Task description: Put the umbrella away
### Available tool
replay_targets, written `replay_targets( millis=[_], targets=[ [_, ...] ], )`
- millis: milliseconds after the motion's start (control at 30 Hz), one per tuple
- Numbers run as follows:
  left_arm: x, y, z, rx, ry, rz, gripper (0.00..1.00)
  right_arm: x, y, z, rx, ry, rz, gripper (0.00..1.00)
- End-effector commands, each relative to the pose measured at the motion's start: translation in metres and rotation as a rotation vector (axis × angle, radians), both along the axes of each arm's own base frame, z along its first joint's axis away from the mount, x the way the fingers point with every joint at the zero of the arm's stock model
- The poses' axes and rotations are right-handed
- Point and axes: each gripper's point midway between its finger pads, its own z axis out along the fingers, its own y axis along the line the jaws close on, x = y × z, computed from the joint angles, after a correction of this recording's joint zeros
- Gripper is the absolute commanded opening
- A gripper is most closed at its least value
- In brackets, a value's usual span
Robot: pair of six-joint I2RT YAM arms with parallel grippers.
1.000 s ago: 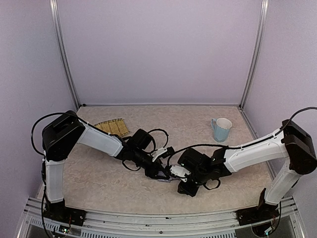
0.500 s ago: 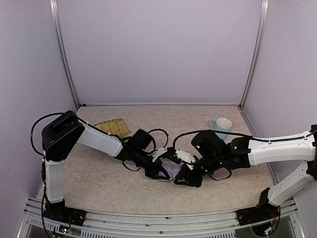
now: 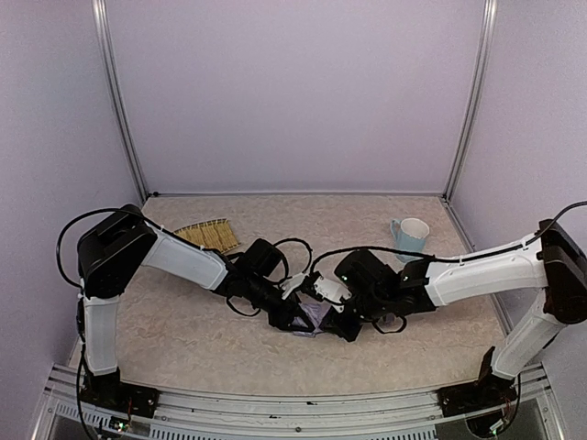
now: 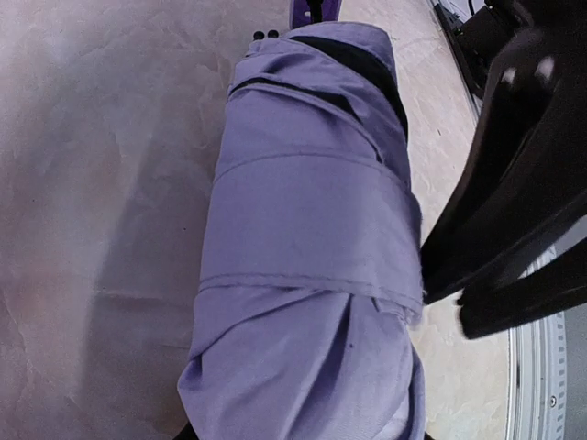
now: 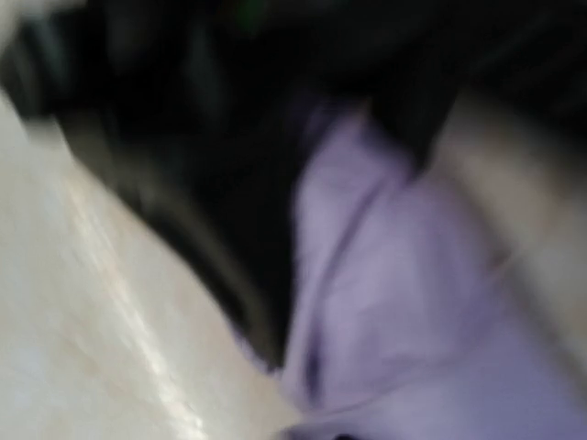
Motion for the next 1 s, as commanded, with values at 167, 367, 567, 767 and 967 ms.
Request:
replay_targets(
  millis=[167, 367, 567, 767, 967],
  targets=[
    [-0.024, 0.082, -0.110, 0.463, 0.113, 0.102, 0.00, 0.002, -0.059, -0.054, -0.334, -0.156, -0.140, 0.11],
    [-0.011, 0.077, -0.102, 0.486, 0.059, 0.105, 0.11, -0.020, -0.028, -0.004, -0.118, -0.126, 0.009, 0.14],
    [0.003, 0.060, -0.060, 0.431, -0.179, 0.088, 0.55, -0.019, -0.015, 0.078, 0.129, -0.196, 0.068, 0.27],
    [0.006, 0.030, 0.004, 0.257, -0.507, 0.070, 0.98, -0.011, -0.024, 0.111, 0.196, -0.195, 0.140, 0.67],
    [0.010, 0.031, 0.062, 0.121, -0.671, 0.136, 0.99, 0.032, -0.037, 0.146, 0.197, -0.314, 0.173, 1.00]
  ],
)
